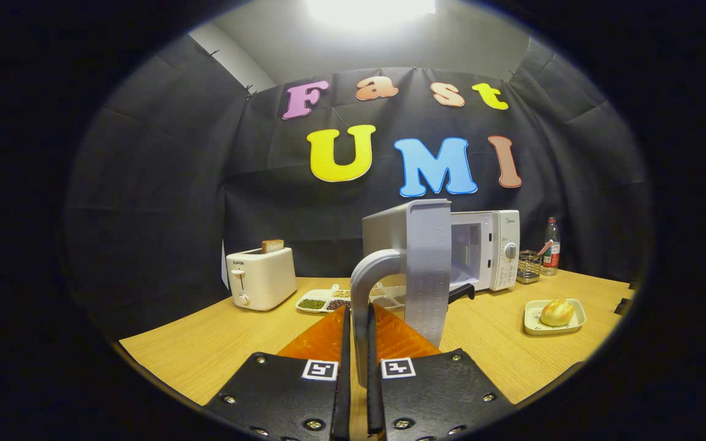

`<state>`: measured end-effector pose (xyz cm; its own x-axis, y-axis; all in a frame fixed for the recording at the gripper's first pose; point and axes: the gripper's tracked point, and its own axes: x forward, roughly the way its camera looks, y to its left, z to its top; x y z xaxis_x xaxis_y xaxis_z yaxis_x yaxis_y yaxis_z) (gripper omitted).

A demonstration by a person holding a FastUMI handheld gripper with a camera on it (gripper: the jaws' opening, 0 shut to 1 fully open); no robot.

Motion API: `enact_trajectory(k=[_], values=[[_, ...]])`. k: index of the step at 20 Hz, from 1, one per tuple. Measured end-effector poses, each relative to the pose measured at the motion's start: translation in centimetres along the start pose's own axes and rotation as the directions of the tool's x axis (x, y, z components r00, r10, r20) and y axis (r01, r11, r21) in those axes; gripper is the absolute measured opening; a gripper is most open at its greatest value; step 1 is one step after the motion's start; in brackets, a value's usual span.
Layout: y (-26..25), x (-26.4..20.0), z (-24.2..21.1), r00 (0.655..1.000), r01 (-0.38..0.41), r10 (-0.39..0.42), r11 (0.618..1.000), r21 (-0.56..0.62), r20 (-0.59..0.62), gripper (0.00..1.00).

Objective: Open the microwave, put the food inside, and close the microwave door.

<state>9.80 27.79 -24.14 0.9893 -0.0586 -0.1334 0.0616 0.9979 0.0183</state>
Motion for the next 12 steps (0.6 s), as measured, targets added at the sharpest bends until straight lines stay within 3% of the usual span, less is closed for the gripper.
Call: enact_trajectory(k=[5,12], values=[[5.1,-1.7,-2.2,0.987,-0.143,0.143,0.990,0.017,-0.067,0.11],[5.8,-2.7,-1.5,0.976,-0.205,0.205,0.979,0.008,-0.069,0.11]])
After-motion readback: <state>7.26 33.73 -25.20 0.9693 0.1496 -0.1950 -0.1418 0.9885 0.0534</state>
